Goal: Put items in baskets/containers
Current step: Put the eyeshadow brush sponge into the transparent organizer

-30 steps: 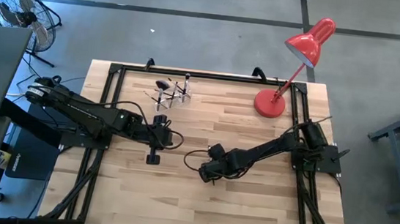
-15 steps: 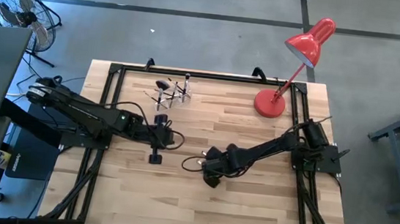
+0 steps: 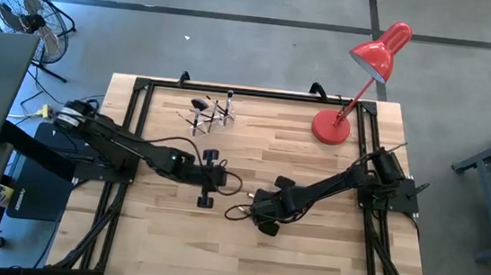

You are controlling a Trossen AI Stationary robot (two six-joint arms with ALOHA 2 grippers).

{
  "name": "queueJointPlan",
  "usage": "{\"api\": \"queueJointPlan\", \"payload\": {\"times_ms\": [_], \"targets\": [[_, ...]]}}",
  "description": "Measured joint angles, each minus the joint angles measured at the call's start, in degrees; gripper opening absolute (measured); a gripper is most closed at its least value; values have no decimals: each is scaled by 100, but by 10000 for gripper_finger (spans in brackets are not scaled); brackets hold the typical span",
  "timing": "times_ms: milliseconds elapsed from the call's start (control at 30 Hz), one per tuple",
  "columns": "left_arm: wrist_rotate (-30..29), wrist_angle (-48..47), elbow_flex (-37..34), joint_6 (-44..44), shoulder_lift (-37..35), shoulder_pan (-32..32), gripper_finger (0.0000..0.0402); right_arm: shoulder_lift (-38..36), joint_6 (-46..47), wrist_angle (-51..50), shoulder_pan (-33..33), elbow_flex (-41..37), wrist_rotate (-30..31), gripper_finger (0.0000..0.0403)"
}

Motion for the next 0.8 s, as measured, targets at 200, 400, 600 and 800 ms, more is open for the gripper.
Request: {"api": "queueJointPlan", "payload": {"times_ms": [200,400,600,800], "targets": [[-6,645,6,-5,321,0,118,4,-508,251,101,-20,58,1],[37,732,4,-162,373,-2,138,-342,-599,1379,132,-819,30,1],[80,1054,2,-166,377,-2,138,-1450,-386,3641,228,-2535,-162,2],[207,1988,13,-6,564,8,138,-2070,-302,4286,-104,-3431,-25,3]]}}
